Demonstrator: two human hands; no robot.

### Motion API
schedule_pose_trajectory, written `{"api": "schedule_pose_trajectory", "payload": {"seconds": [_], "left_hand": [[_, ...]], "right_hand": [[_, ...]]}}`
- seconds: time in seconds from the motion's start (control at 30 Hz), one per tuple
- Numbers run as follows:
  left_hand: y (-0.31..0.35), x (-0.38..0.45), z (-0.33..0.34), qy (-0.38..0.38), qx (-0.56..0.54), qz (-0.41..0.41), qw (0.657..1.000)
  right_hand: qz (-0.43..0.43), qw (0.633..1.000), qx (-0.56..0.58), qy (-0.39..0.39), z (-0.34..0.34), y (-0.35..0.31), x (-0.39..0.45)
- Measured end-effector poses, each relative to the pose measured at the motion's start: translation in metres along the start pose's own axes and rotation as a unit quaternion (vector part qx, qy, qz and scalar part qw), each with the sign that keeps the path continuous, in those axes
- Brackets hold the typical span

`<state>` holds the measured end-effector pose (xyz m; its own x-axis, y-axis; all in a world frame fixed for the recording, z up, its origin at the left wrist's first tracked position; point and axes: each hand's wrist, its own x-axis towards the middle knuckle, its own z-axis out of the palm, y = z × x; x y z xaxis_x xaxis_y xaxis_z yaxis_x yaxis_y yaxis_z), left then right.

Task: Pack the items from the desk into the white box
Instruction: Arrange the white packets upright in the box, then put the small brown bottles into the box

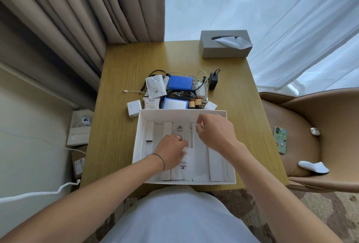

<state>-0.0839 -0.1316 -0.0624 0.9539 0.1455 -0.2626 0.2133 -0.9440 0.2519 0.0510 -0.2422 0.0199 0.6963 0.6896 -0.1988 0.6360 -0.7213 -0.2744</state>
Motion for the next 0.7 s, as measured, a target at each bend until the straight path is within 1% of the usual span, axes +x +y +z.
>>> {"api": "schedule_pose_trajectory", "payload": {"seconds": [0.2,0.37,0.5,0.6,0.7], "left_hand": [[-0.009,-0.01,-0.054,0.105,-0.117,-0.014,0.987],[-0.04,-0.012,-0.101,0.173,-0.198,-0.05,0.964],[-0.078,-0.012,-0.115,0.191,-0.253,-0.116,0.942],[-0.103,-0.011,-0.116,0.197,-0.284,-0.163,0.924],[-0.123,-0.012,-0.11,0.196,-0.29,-0.188,0.918]], "right_hand": [[-0.011,0.998,0.046,0.029,-0.022,-0.031,0.044],[0.003,0.994,0.109,0.008,-0.024,-0.061,0.089],[0.033,0.988,0.148,-0.011,-0.009,-0.079,0.129],[0.041,0.989,0.14,-0.036,0.007,-0.092,0.158],[0.043,0.99,0.118,-0.058,0.027,-0.107,0.183]]}}
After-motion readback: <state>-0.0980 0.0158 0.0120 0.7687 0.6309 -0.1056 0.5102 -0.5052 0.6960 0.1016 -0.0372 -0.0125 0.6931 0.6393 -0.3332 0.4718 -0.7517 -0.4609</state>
